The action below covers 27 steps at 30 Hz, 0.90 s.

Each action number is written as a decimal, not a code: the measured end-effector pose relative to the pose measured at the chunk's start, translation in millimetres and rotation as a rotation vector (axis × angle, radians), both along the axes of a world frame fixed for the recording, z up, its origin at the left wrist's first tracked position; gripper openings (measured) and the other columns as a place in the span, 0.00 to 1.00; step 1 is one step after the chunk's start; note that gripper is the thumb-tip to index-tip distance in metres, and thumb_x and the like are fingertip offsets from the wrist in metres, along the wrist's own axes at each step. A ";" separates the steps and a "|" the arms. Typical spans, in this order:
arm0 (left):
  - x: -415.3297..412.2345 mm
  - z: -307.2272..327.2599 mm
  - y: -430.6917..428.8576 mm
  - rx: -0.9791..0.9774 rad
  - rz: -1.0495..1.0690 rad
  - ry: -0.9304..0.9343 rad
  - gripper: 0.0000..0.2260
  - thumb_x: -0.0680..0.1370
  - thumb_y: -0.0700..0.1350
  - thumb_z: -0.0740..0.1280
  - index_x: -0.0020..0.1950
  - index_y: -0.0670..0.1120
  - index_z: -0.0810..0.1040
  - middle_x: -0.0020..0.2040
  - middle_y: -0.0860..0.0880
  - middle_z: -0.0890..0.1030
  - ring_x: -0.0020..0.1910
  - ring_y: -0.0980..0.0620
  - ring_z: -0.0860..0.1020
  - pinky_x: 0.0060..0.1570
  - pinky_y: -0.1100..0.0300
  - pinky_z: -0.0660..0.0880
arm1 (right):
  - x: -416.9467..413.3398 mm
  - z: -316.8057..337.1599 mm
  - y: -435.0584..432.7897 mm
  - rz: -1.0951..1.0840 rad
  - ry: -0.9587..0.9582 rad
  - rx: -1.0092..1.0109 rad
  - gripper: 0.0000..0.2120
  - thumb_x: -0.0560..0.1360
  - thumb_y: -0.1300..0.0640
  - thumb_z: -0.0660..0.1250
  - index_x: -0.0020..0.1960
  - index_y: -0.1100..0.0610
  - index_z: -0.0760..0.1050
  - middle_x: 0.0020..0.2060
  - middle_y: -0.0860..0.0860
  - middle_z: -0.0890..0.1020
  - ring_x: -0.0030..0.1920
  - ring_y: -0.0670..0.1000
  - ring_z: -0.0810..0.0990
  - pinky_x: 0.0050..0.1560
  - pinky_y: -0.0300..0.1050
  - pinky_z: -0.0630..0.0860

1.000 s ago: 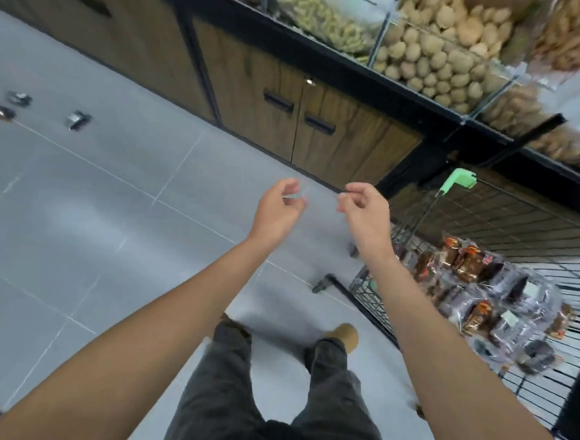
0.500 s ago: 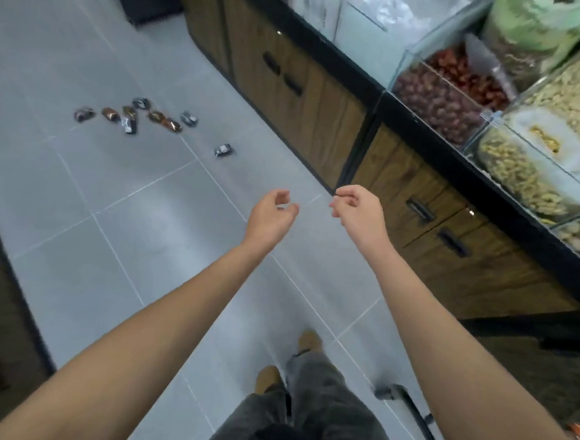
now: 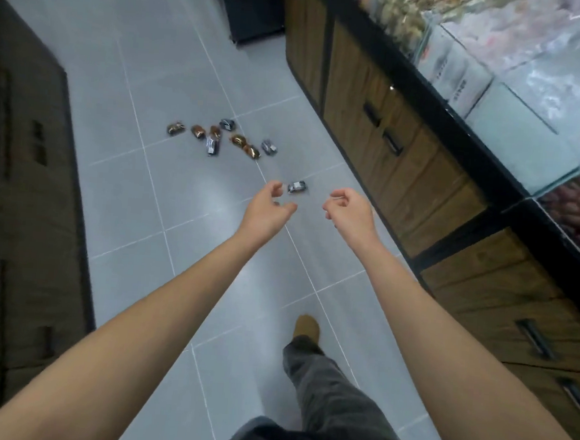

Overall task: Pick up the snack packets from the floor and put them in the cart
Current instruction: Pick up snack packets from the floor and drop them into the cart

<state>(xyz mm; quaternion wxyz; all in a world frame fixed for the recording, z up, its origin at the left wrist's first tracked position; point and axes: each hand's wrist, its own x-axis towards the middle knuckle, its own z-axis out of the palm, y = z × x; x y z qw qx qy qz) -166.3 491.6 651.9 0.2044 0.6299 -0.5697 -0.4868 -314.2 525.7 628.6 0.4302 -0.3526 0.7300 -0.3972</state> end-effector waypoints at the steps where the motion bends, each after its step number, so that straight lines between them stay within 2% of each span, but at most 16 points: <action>1: 0.4 -0.3 -18.2 0.008 0.006 0.002 0.24 0.76 0.42 0.67 0.72 0.44 0.65 0.67 0.48 0.72 0.61 0.47 0.75 0.59 0.57 0.70 | 0.4 -1.8 -20.7 0.010 -0.006 0.003 0.06 0.72 0.62 0.64 0.46 0.51 0.73 0.36 0.50 0.78 0.37 0.48 0.75 0.35 0.38 0.69; 3: 2.1 -0.3 -51.9 0.008 0.030 0.006 0.25 0.76 0.42 0.67 0.72 0.44 0.65 0.67 0.48 0.72 0.62 0.47 0.75 0.60 0.56 0.71 | 2.1 -1.9 -60.0 0.034 -0.008 0.012 0.06 0.73 0.61 0.64 0.45 0.50 0.73 0.34 0.48 0.77 0.35 0.46 0.74 0.34 0.36 0.69; 6: 9.1 1.7 -91.5 0.023 0.082 0.020 0.23 0.77 0.42 0.66 0.71 0.43 0.66 0.67 0.48 0.72 0.61 0.48 0.75 0.59 0.57 0.71 | 7.5 -3.3 -109.0 0.073 -0.009 0.034 0.07 0.73 0.62 0.64 0.50 0.54 0.74 0.34 0.48 0.76 0.33 0.45 0.73 0.32 0.35 0.68; 10: 24.0 -1.8 -139.5 0.033 0.095 0.028 0.20 0.78 0.42 0.65 0.69 0.44 0.68 0.65 0.49 0.73 0.59 0.50 0.76 0.54 0.62 0.69 | 16.8 -12.3 -166.0 0.120 -0.011 0.062 0.09 0.73 0.60 0.65 0.53 0.55 0.75 0.39 0.51 0.78 0.35 0.46 0.74 0.33 0.36 0.69; 13: 36.4 -8.5 -178.1 0.061 0.078 -0.001 0.20 0.78 0.42 0.65 0.69 0.44 0.69 0.66 0.49 0.73 0.60 0.49 0.75 0.55 0.61 0.70 | 26.3 -19.8 -207.3 0.127 0.000 0.079 0.11 0.73 0.59 0.66 0.55 0.57 0.76 0.40 0.52 0.79 0.35 0.46 0.74 0.33 0.36 0.68; 15: 43.8 -14.7 -207.5 0.078 0.051 -0.014 0.21 0.78 0.42 0.65 0.70 0.44 0.68 0.67 0.49 0.73 0.61 0.49 0.75 0.58 0.59 0.70 | 32.5 -24.9 -234.4 0.118 -0.009 0.089 0.11 0.74 0.60 0.66 0.56 0.58 0.75 0.41 0.53 0.79 0.39 0.48 0.76 0.35 0.36 0.69; 19: 59.9 -22.8 -279.7 0.081 -0.028 -0.036 0.22 0.78 0.42 0.65 0.71 0.45 0.67 0.67 0.50 0.72 0.63 0.49 0.73 0.59 0.58 0.70 | 46.7 -38.2 -291.3 0.060 -0.023 0.110 0.12 0.73 0.60 0.65 0.56 0.58 0.76 0.43 0.53 0.79 0.43 0.51 0.77 0.39 0.39 0.71; 23: 80.7 -36.4 -358.6 0.080 -0.111 -0.097 0.21 0.77 0.43 0.65 0.70 0.46 0.68 0.66 0.50 0.73 0.62 0.49 0.74 0.62 0.56 0.71 | 64.1 -47.5 -347.6 -0.049 -0.052 0.157 0.12 0.72 0.60 0.65 0.55 0.58 0.76 0.43 0.52 0.79 0.41 0.50 0.76 0.36 0.38 0.69; 27: 91.9 -43.9 -431.5 0.073 -0.233 -0.139 0.19 0.77 0.43 0.65 0.68 0.45 0.70 0.63 0.51 0.75 0.59 0.49 0.76 0.61 0.56 0.71 | 74.2 -55.3 -392.6 -0.183 -0.076 0.203 0.12 0.72 0.59 0.66 0.56 0.58 0.76 0.44 0.52 0.80 0.46 0.52 0.80 0.36 0.38 0.69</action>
